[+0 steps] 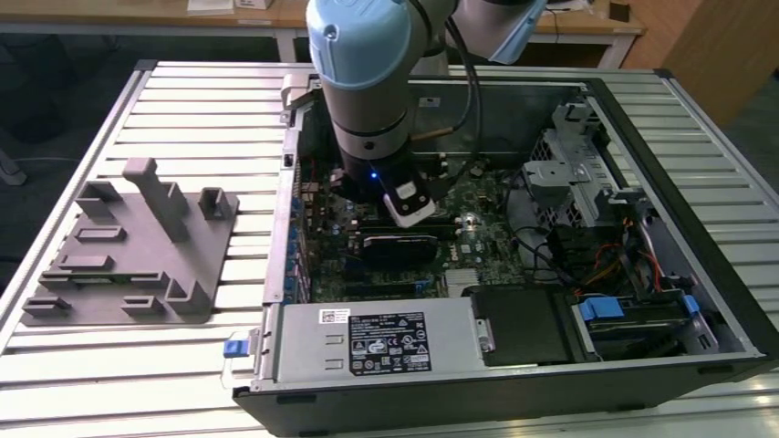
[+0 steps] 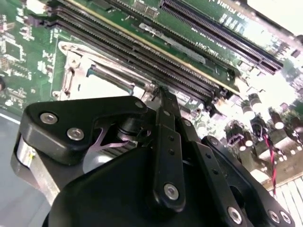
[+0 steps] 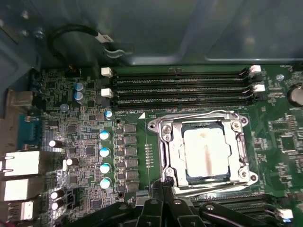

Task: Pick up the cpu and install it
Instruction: 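Install the second cpu locking lever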

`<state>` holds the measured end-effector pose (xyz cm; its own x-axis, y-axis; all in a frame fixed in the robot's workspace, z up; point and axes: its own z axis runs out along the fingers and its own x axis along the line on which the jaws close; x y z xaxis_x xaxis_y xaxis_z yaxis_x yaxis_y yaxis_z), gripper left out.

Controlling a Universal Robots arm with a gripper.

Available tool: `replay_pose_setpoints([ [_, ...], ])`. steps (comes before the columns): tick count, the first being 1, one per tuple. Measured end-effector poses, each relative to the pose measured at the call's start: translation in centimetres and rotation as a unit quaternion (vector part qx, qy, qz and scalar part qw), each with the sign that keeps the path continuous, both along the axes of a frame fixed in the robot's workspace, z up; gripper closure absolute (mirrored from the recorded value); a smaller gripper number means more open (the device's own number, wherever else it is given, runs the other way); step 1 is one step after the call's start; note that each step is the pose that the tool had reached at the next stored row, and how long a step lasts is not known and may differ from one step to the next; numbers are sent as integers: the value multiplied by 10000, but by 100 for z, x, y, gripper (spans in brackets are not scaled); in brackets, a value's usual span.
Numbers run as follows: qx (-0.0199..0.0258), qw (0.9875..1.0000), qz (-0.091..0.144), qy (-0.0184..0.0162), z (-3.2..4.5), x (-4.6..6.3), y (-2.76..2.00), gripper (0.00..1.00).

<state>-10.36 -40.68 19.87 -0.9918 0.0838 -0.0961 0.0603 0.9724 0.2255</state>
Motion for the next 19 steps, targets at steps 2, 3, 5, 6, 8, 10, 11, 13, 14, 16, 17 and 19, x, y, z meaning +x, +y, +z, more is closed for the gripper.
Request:
replay_pose_setpoints([
  [2,1,10000,0,0,65,0,0,89],
  [3,0,10000,0,0,101,0,0,89],
  [5,0,10000,0,0,180,0,1,89],
  [6,1,10000,0,0,219,0,1,89],
  [8,-3,10000,0,0,299,0,3,89],
  [10,-42,10000,-7,0,348,3,9,89],
  [11,-94,10000,-14,-1,358,8,14,89],
  [13,-196,9998,-22,0,362,21,26,89],
  [14,-242,9997,-24,0,363,30,35,89],
  [16,-291,9996,-26,0,362,54,58,89],
  [17,-305,9995,-25,0,362,67,72,89],
  [19,-324,9995,-25,-1,362,98,105,89],
])
